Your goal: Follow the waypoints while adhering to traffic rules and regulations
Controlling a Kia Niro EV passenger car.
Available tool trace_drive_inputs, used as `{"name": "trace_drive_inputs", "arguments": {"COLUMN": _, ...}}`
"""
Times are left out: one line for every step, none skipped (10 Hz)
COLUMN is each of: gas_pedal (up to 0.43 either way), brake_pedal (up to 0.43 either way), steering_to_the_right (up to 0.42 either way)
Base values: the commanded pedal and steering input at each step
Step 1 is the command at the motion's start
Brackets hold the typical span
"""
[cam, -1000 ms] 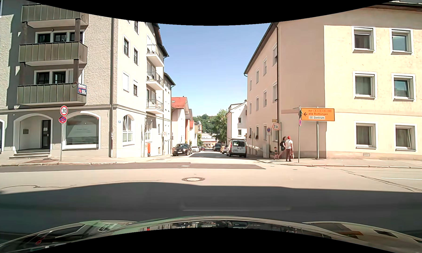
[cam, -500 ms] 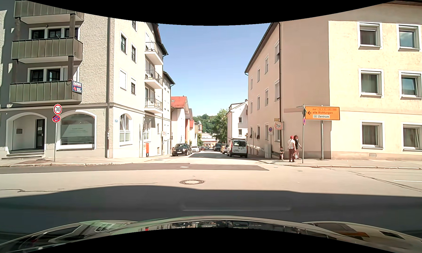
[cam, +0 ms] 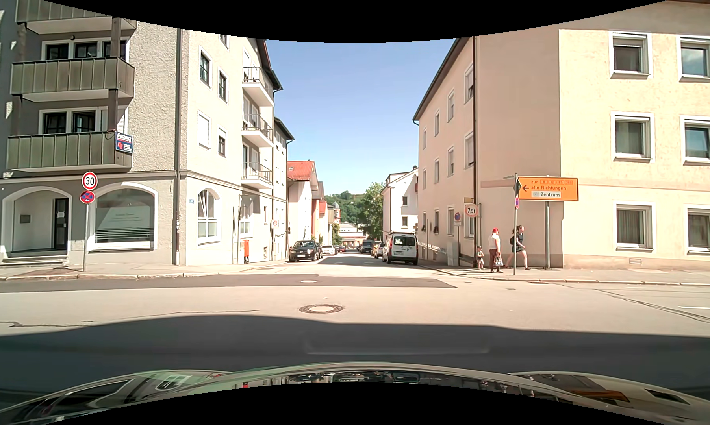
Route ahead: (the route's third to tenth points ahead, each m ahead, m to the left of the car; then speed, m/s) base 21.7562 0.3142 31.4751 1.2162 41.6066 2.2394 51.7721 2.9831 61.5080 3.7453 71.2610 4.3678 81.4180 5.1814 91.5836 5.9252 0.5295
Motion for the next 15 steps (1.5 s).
{"name": "trace_drive_inputs", "arguments": {"gas_pedal": 0.0, "brake_pedal": 0.213, "steering_to_the_right": -0.006}}
{"name": "trace_drive_inputs", "arguments": {"gas_pedal": 0.0, "brake_pedal": 0.207, "steering_to_the_right": -0.006}}
{"name": "trace_drive_inputs", "arguments": {"gas_pedal": 0.0, "brake_pedal": 0.201, "steering_to_the_right": -0.006}}
{"name": "trace_drive_inputs", "arguments": {"gas_pedal": 0.0, "brake_pedal": 0.201, "steering_to_the_right": -0.006}}
{"name": "trace_drive_inputs", "arguments": {"gas_pedal": 0.0, "brake_pedal": 0.201, "steering_to_the_right": -0.006}}
{"name": "trace_drive_inputs", "arguments": {"gas_pedal": 0.0, "brake_pedal": 0.232, "steering_to_the_right": -0.006}}
{"name": "trace_drive_inputs", "arguments": {"gas_pedal": 0.0, "brake_pedal": 0.244, "steering_to_the_right": -0.006}}
{"name": "trace_drive_inputs", "arguments": {"gas_pedal": 0.0, "brake_pedal": 0.25, "steering_to_the_right": -0.006}}
{"name": "trace_drive_inputs", "arguments": {"gas_pedal": 0.0, "brake_pedal": 0.25, "steering_to_the_right": -0.006}}
{"name": "trace_drive_inputs", "arguments": {"gas_pedal": 0.0, "brake_pedal": 0.25, "steering_to_the_right": -0.006}}
{"name": "trace_drive_inputs", "arguments": {"gas_pedal": 0.0, "brake_pedal": 0.25, "steering_to_the_right": -0.005}}
{"name": "trace_drive_inputs", "arguments": {"gas_pedal": 0.0, "brake_pedal": 0.25, "steering_to_the_right": -0.003}}
{"name": "trace_drive_inputs", "arguments": {"gas_pedal": 0.0, "brake_pedal": 0.25, "steering_to_the_right": -0.003}}
{"name": "trace_drive_inputs", "arguments": {"gas_pedal": 0.0, "brake_pedal": 0.25, "steering_to_the_right": -0.003}}
{"name": "trace_drive_inputs", "arguments": {"gas_pedal": 0.0, "brake_pedal": 0.25, "steering_to_the_right": -0.003}}
